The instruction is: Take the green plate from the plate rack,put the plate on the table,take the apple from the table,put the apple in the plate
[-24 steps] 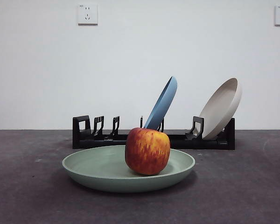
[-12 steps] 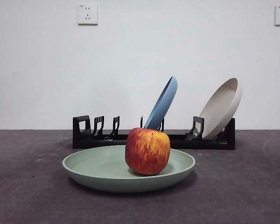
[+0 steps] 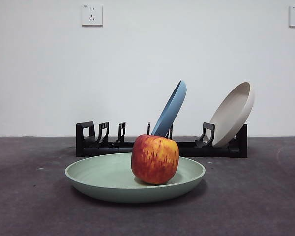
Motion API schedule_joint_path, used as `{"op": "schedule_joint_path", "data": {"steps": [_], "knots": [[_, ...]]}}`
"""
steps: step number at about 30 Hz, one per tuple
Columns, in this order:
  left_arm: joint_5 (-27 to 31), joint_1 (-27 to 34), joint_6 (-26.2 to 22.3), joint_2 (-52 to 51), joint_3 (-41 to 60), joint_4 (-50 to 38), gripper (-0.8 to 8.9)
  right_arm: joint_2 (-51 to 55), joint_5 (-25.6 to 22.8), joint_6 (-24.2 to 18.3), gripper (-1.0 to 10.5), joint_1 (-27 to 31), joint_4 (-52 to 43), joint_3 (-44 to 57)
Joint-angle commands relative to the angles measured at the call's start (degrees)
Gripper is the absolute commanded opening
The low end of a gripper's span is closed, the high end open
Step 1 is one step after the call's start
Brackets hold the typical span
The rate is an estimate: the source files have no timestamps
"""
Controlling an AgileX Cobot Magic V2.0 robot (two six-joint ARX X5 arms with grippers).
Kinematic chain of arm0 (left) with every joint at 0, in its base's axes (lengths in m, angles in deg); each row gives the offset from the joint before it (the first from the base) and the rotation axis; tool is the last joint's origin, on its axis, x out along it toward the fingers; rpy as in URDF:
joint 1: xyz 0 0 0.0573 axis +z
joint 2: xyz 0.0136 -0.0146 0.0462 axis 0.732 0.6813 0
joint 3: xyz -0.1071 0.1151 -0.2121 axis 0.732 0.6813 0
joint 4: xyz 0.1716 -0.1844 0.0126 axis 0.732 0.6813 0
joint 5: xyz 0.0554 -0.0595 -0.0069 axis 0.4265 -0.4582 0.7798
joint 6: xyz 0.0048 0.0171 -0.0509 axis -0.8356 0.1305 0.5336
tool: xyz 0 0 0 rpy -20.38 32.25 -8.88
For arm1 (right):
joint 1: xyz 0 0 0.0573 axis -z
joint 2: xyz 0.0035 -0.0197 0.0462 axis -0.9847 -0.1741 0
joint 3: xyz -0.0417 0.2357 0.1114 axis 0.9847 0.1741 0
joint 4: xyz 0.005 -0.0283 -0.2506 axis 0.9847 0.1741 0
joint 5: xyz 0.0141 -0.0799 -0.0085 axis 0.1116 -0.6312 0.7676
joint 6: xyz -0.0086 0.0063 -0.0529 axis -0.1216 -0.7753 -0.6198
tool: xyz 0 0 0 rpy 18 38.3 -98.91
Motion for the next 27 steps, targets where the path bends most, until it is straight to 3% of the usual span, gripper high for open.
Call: {"op": "schedule_joint_path", "data": {"steps": [1,13,27], "knots": [[0.0,4.1,0.5,-6.9,12.2,-6.1,-0.03,0.1,-0.1,0.3,0.0,-0.1,-0.3,0.5],[0.0,14.6,7.7,-28.0,44.6,-9.9,-0.03,0.1,-0.1,0.3,0.0,-0.1,-0.3,0.5],[0.1,16.1,9.8,-38.3,61.6,-9.9,-0.03,0.1,-0.1,0.3,0.0,-0.1,-0.3,0.5]]}}
